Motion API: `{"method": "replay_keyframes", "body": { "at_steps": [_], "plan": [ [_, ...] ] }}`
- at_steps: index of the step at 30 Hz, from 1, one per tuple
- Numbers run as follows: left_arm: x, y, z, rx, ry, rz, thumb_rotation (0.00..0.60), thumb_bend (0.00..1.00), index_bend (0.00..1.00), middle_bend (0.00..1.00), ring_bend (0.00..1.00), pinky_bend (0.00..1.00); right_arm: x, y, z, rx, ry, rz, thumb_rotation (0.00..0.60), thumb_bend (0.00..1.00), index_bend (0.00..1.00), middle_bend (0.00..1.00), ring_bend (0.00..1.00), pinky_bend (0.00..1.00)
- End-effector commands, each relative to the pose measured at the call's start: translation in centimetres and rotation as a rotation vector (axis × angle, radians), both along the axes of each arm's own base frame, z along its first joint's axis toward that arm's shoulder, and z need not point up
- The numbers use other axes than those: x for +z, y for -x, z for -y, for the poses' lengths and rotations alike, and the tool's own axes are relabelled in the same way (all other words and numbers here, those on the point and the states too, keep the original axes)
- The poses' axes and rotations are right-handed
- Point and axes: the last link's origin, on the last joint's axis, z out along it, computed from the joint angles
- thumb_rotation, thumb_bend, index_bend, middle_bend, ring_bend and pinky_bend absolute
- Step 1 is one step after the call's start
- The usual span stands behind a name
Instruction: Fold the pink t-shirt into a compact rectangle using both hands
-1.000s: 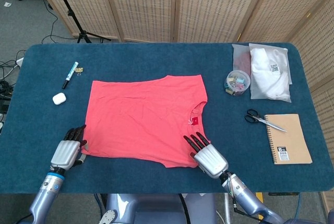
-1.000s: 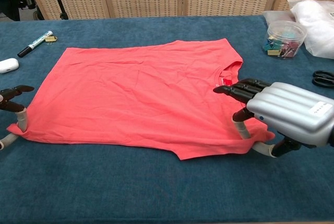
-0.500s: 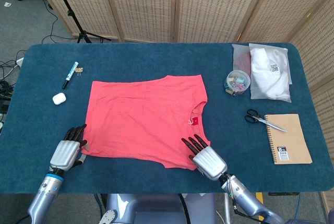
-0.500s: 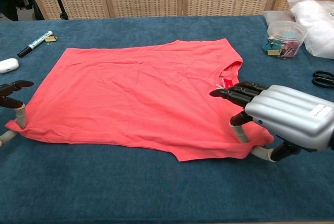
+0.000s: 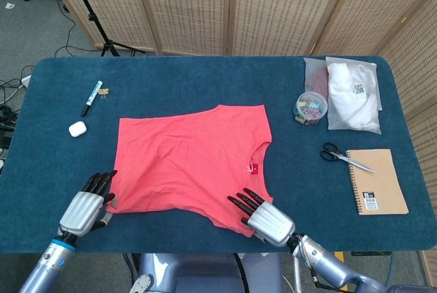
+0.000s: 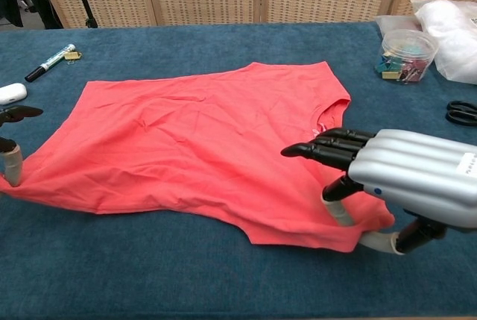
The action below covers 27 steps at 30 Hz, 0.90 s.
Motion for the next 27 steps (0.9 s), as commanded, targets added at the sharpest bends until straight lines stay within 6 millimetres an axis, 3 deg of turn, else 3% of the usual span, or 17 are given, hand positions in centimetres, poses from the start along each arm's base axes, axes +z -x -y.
{"method": "replay_keyframes", "body": {
  "at_steps": [1, 14, 27],
  "plan": [
    [0.9, -0.4, 1.3, -0.023, 0.009, 0.004, 0.6, 0.52, 0.73, 0.0, 0.0, 0.0, 0.7, -0.2, -1.2, 0.048, -0.037, -0.005, 0.6, 0.49, 0.64, 0.0, 0.0, 0.0],
    [2.6, -1.4, 4.8, -0.079, 0.05, 0.046, 0.6, 0.52, 0.73, 0.0, 0.0, 0.0, 2.4, -0.1, -4.9, 0.149, -0.134, 0.036, 0.6, 0.49, 0.64, 0.0, 0.0, 0.0],
    [3.5, -2.6, 7.8, -0.115, 0.107, 0.063, 0.6, 0.52, 0.73, 0.0, 0.0, 0.0, 3.4, 0.5, -7.1, 0.201, -0.193, 0.061, 0.6, 0.49, 0.65, 0.0, 0.0, 0.0]
  ]
}}
